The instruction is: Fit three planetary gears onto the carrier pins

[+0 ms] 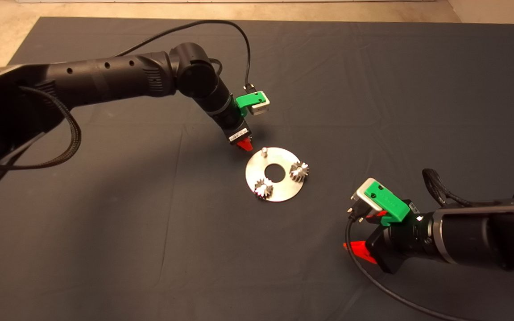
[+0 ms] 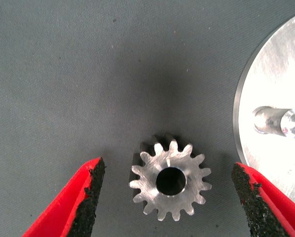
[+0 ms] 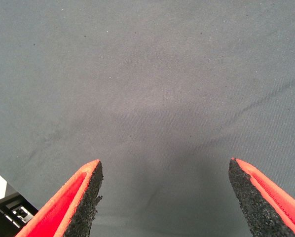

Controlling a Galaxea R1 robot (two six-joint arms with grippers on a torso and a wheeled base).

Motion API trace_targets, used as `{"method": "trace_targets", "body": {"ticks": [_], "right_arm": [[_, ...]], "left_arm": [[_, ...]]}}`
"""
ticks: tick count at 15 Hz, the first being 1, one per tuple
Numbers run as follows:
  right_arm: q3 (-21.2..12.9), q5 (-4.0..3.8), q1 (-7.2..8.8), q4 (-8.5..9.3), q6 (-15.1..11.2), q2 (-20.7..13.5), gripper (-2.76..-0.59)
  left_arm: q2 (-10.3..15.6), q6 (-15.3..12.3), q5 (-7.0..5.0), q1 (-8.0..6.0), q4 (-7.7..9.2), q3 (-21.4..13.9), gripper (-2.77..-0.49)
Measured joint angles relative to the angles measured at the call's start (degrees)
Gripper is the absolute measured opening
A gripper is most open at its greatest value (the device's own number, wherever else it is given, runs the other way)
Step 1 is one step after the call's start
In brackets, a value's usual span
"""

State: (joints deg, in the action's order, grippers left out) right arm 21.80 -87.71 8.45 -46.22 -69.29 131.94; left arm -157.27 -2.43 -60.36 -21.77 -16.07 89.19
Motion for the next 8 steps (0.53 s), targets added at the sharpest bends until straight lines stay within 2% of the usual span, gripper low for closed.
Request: {"method": "trace_targets", "body": {"ticks": [2, 4, 8], "right_arm": [[0.0, 0.0, 0.01, 0.06, 0.0, -0.02, -1.47], [0.0, 0.0, 0.12, 0.31, 0.0, -0.02, -1.47], [0.0, 0.0, 0.15, 0.67, 0.0, -0.05, -1.47]], "left_arm": [[0.32, 0.0, 0.41, 0.02, 0.0, 0.0, -1.46], [0.58, 0.26, 0.8, 0.02, 0.0, -0.02, -1.61], [0.63, 0.45, 0.94, 0.06, 0.0, 0.0, -1.61]]}}
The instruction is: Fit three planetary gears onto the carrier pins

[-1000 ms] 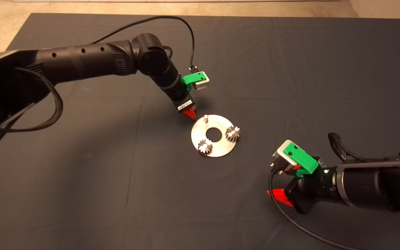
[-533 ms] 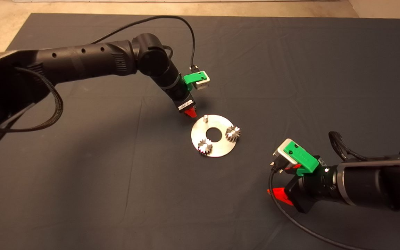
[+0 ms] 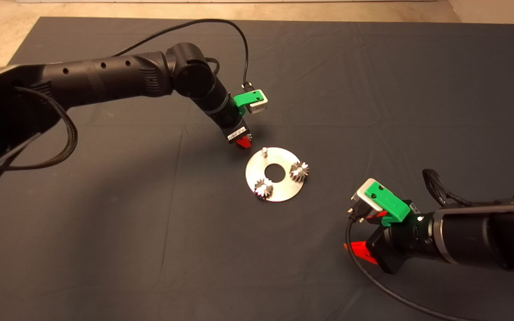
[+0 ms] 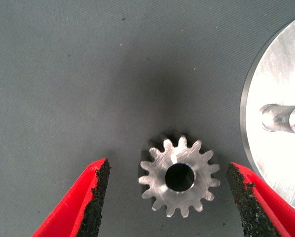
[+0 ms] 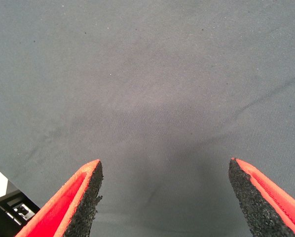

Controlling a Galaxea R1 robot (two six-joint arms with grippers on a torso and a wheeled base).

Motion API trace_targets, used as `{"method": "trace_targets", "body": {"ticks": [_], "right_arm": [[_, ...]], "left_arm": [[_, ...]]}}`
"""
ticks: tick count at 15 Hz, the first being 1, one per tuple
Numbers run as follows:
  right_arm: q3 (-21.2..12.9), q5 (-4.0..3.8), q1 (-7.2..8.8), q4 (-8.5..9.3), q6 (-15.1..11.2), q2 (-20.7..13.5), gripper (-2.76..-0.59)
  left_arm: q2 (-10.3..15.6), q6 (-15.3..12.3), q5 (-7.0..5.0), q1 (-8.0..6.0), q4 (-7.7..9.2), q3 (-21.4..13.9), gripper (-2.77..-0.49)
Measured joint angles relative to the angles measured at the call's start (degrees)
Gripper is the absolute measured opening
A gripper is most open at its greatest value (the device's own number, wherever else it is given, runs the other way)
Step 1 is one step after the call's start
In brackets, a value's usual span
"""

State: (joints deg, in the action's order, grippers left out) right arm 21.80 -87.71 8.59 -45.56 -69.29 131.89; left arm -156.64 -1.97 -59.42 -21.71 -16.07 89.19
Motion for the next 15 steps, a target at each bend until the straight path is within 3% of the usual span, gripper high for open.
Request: {"method": "trace_targets", "body": {"ticks": [5, 15], "right_arm": [[0.0, 0.0, 0.02, 0.16, -0.02, -0.17, -1.47], [0.0, 0.0, 0.17, 0.22, -0.02, -0.33, -1.47]], "left_arm": [[-0.09, 0.35, 0.44, 1.26, 0.0, 0.0, -1.62], [-0.13, 0.4, 1.04, 1.54, -0.07, 0.0, -2.04]]}}
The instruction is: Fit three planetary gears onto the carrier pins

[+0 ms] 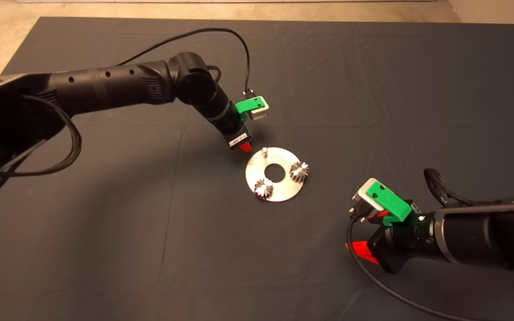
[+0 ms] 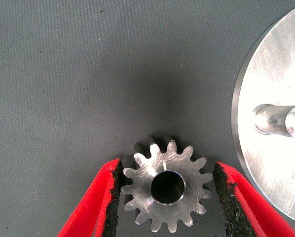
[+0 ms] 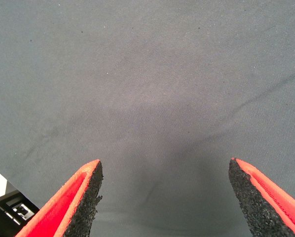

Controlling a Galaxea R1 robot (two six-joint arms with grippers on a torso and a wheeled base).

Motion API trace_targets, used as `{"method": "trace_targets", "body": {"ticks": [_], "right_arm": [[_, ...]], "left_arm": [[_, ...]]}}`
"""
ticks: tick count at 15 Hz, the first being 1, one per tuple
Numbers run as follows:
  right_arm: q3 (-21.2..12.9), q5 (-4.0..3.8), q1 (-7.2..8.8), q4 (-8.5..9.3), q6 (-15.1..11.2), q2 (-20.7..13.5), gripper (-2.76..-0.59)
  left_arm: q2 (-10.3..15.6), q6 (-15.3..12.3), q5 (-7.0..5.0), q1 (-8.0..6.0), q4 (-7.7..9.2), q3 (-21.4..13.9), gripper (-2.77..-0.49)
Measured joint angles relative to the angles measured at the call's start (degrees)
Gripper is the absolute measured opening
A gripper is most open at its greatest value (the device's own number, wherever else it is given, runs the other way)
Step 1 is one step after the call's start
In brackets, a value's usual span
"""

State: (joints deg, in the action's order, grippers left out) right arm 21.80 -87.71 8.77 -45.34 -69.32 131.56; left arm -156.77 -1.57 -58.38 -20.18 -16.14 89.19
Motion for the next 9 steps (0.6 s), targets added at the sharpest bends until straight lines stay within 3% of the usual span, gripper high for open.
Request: {"method": "trace_targets", "body": {"ticks": [9], "right_arm": [[0.0, 0.0, 0.0, 0.0, 0.0, 0.02, -1.47]], "left_arm": [[0.13, 0.0, 0.63, 0.02, 0.02, 0.0, -2.25]]}}
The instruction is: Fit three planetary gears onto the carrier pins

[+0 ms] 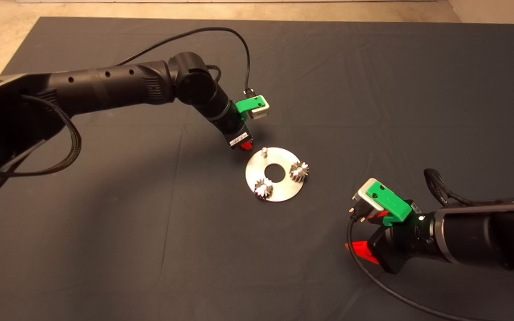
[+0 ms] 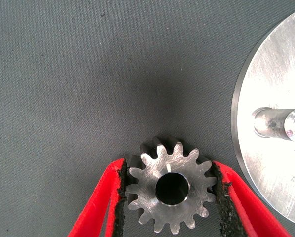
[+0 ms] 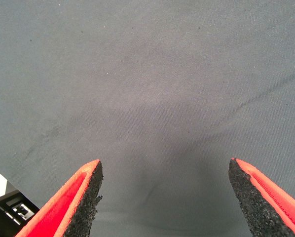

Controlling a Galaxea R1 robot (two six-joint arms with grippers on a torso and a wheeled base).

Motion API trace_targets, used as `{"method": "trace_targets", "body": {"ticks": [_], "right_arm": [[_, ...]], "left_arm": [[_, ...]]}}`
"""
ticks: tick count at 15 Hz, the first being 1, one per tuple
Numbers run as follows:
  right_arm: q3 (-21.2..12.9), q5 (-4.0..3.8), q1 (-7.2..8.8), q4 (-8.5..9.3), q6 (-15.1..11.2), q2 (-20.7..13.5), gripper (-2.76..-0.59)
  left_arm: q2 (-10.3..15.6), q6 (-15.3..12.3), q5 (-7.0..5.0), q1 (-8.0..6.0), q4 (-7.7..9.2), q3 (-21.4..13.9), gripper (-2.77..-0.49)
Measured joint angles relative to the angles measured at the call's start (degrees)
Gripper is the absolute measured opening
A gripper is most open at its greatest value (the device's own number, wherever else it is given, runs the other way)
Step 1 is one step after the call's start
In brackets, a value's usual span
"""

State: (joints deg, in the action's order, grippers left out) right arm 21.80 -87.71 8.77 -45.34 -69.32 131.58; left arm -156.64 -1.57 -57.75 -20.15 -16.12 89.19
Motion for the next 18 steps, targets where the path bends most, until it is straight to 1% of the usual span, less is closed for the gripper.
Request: {"method": "trace_targets", "body": {"ticks": [3, 4, 6, 7, 9, 10, 12, 13, 14, 16, 18], "right_arm": [[0.0, -0.02, 0.0, 0.0, 0.0, -0.02, -1.47], [0.0, -0.01, 0.0, 0.0, 0.0, -0.02, -1.47], [0.0, -0.02, 0.02, 0.0, 0.0, -0.02, -1.47], [0.0, -0.02, 0.14, 0.0, 0.0, -0.02, -1.47], [0.0, -0.02, 0.71, 0.0, 0.0, -0.02, -1.47], [0.0, 0.09, 0.83, 0.0, 0.0, -0.16, -1.47], [0.0, 0.0, 1.21, 0.04, 0.0, -1.26, -1.47], [0.0, 0.01, 1.7, 0.05, 0.0, -1.96, -1.47], [0.0, 0.01, 2.23, 0.05, 0.02, -2.75, -1.47], [0.0, 0.0, 3.16, 0.05, 0.24, -3.97, -1.47], [0.0, 0.0, 3.33, 0.05, 0.52, -4.98, -1.47]], "left_arm": [[-0.01, 0.01, -0.02, 0.0, 0.0, 0.0, -2.27], [-0.03, 0.01, 0.01, 0.0, 0.0, 0.0, -2.33], [-0.01, 0.01, 0.04, 0.0, 0.0, 0.0, -2.33], [-0.01, 0.01, 0.04, 0.0, 0.0, 0.0, -2.38], [-0.04, 0.01, 0.04, 0.0, 0.0, 0.0, -2.38], [-0.04, 0.01, 0.09, 0.0, 0.0, 0.0, -2.44], [-0.04, 0.04, 0.09, 0.0, 0.0, 0.0, -2.44], [-0.09, 0.01, 0.09, 0.0, 0.0, 0.0, -2.44], [-0.2, 0.01, 0.06, 0.0, 0.0, 0.0, -2.5], [-0.37, 0.01, -0.07, 0.01, 0.02, 0.0, -2.5], [-0.39, 0.01, -0.11, 0.01, 0.02, 0.0, -2.58]]}}
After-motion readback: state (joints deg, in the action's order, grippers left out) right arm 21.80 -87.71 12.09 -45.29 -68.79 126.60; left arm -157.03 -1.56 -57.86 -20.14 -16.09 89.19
